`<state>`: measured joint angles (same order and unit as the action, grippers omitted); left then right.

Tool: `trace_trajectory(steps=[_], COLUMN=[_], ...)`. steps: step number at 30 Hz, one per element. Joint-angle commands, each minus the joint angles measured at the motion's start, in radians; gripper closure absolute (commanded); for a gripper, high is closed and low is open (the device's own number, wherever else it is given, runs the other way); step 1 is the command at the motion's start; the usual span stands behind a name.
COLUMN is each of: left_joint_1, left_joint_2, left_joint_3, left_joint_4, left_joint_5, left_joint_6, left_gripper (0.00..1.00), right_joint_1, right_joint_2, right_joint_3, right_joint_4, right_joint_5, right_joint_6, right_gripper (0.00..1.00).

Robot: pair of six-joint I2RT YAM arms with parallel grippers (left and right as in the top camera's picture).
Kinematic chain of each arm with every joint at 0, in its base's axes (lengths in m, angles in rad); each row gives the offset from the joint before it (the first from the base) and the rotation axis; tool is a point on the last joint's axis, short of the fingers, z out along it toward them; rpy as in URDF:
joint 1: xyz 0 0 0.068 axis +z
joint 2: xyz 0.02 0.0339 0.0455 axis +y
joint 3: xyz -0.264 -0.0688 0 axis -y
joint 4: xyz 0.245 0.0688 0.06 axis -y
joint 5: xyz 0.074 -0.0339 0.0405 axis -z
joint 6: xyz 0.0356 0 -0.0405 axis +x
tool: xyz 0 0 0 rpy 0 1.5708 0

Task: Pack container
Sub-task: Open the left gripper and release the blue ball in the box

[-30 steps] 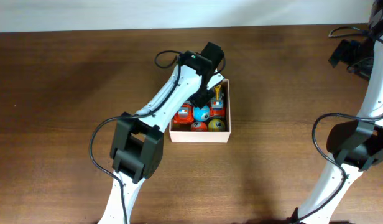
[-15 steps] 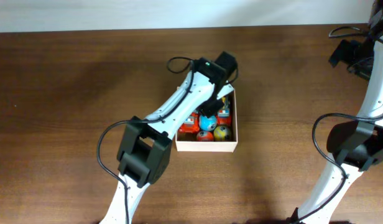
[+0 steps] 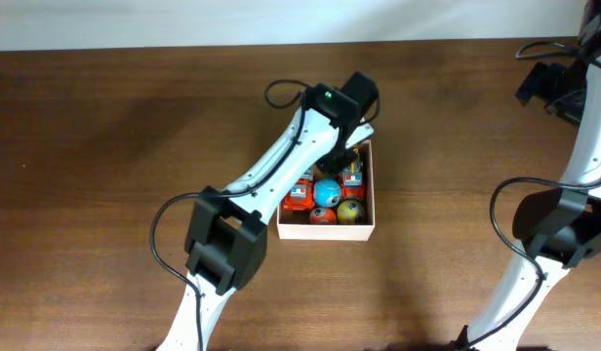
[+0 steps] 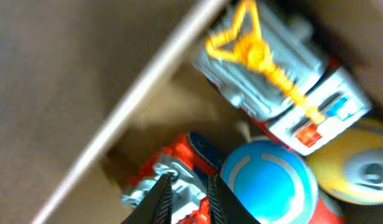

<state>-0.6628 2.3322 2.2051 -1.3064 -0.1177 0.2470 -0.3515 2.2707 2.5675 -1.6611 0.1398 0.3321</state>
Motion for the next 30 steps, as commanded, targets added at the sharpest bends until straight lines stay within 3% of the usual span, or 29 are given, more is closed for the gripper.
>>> trace_trajectory(steps=[1, 4, 11, 18, 30], left_joint_1=[-0.001, -0.001, -0.002, -0.001, -0.001], left_joint_2=[0.000, 0.000, 0.000, 0.000, 0.000], left_joint_3=[0.069, 0.090, 0.093, 0.095, 0.095], left_joint_4=[-0.005, -0.035, -0.140, -0.199, -0.355], left_joint_5=[-0.019, -0.022, -0.021, 0.011, 0.051], left_joint_6=[0.001, 0.001, -0.047, -0.191, -0.287], left_gripper=[0.73, 0.52, 0.51, 0.51, 0.51], right_joint_1=[0.004, 0.004, 0.004, 0.004, 0.004], right_joint_2=[-0.039, -0.039, -0.039, -0.039, -0.039], right_joint_3=[0.019, 0.019, 0.019, 0.019, 0.019], right_joint_4=[0.000, 0.000, 0.000, 0.000, 0.000], right_joint_5=[0.002, 0.002, 0.002, 0.002, 0.002], right_joint_6=[0.002, 0.002, 0.002, 0.002, 0.002], right_gripper=[0.01, 0.01, 0.01, 0.01, 0.01])
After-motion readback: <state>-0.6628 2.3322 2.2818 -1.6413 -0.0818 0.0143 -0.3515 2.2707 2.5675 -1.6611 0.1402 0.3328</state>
